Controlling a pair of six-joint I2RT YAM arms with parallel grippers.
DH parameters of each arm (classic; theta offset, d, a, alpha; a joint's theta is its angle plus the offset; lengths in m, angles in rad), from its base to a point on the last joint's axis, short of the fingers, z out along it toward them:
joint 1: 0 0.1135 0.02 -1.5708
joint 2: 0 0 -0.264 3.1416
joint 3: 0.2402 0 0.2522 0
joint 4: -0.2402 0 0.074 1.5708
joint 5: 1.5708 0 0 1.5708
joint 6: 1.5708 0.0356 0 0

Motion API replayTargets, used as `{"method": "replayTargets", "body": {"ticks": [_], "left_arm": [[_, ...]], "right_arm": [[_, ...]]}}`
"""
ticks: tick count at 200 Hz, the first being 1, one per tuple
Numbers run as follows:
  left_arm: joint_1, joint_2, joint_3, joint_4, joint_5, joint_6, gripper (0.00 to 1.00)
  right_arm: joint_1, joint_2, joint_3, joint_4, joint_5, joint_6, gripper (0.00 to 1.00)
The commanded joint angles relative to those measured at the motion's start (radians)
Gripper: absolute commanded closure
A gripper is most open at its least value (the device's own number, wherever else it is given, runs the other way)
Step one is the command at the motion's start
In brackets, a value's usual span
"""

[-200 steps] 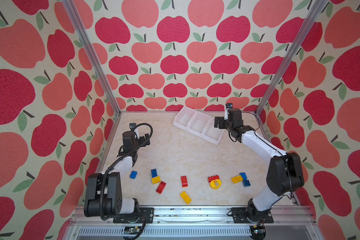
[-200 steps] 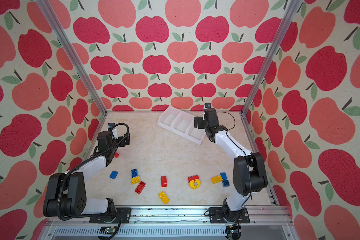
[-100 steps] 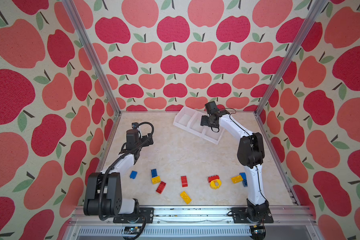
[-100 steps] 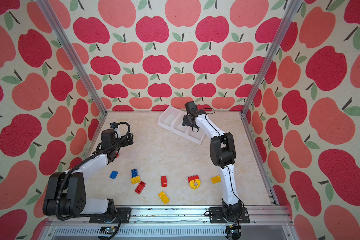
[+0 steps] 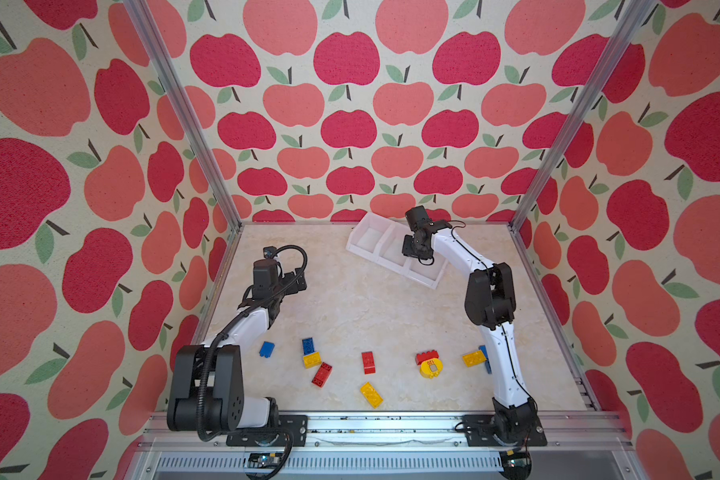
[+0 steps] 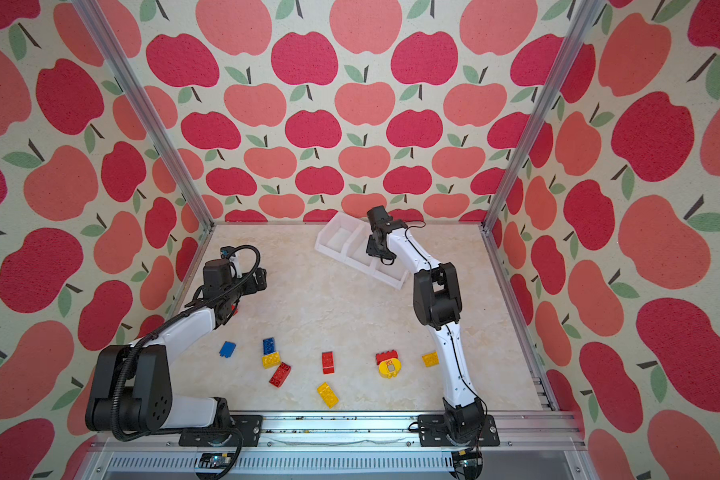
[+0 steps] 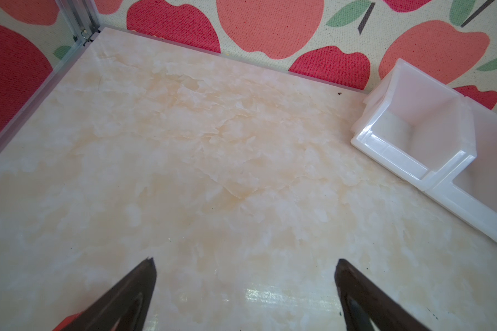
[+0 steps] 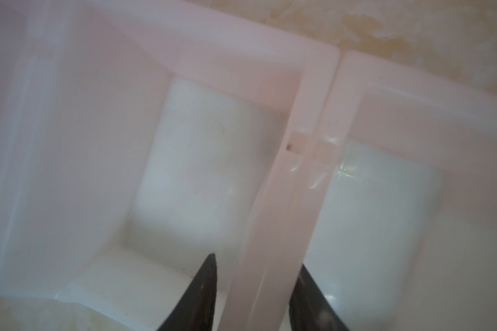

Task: Sort the legos into containers by color

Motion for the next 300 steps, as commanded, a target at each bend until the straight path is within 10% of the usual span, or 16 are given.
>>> {"method": "replayTargets", "body": {"ticks": [1, 66, 228, 300], "left_arm": [[-0.003, 0.001, 0.034, -0.022, -0.007, -0.014, 0.01], [-0.008, -0.007, 0.033, -0.039, -0.013, -0.038, 0.01], [-0.092, -0.387, -0.095, -0.299, -0.124, -0.163, 0.01], [-0.088, -0.511, -0.107, -0.479, -0.105, -0.218, 0.01]], "right_arm": [[-0.007, 0.018, 0.028, -0.047, -0.017, -0.016, 0.67], [0.037, -0.008, -0.006, -0.085, -0.049, -0.035, 0.83], [0.262, -0.278, -0.478, -0.049, -0.070, 0.032, 0.85], [0.294, -0.302, -0.464, -0.094, -0.010, 0.062, 0.57]]}}
